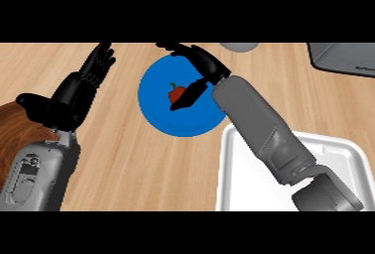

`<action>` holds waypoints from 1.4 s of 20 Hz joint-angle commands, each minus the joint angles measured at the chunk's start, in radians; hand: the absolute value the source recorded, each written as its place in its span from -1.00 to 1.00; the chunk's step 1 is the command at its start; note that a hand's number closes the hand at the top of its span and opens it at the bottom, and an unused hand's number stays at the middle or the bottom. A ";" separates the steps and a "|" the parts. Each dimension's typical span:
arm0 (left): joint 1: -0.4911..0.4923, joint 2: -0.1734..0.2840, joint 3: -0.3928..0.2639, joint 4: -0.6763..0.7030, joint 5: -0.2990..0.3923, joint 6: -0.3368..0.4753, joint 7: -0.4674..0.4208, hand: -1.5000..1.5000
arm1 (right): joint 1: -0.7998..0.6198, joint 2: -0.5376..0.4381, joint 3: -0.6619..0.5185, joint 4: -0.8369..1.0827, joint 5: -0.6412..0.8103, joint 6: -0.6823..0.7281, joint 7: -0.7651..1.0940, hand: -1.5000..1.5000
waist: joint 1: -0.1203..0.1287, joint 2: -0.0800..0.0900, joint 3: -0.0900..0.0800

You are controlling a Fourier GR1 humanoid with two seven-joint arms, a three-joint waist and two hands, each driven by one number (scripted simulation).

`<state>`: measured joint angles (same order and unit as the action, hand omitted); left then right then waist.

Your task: Pick the bell pepper from the tray and place it in the plate

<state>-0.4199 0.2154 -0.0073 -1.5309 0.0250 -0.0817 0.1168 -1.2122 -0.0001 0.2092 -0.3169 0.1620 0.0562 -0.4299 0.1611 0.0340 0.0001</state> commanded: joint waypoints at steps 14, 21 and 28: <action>0.078 0.054 0.062 -0.037 0.020 -0.027 -0.021 0.00 | -0.056 -0.166 -0.195 0.158 -0.205 0.205 -0.091 -1.00 | -0.071 0.004 0.001; 0.032 0.019 0.041 -0.058 0.001 0.014 0.015 0.00 | -0.064 -0.292 -0.192 0.187 -0.186 0.327 -0.152 -1.00 | -0.062 0.012 0.003; 0.059 0.022 0.048 -0.047 0.007 -0.002 -0.007 0.00 | -0.027 -0.382 -0.170 0.209 -0.147 0.388 -0.233 -1.00 | -0.044 0.020 0.003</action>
<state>-0.3665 0.2461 0.0447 -1.5745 0.0355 -0.0895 0.1063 -1.2370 -0.3311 0.0332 -0.1210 0.0004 0.4119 -0.6421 0.1033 0.0479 0.0027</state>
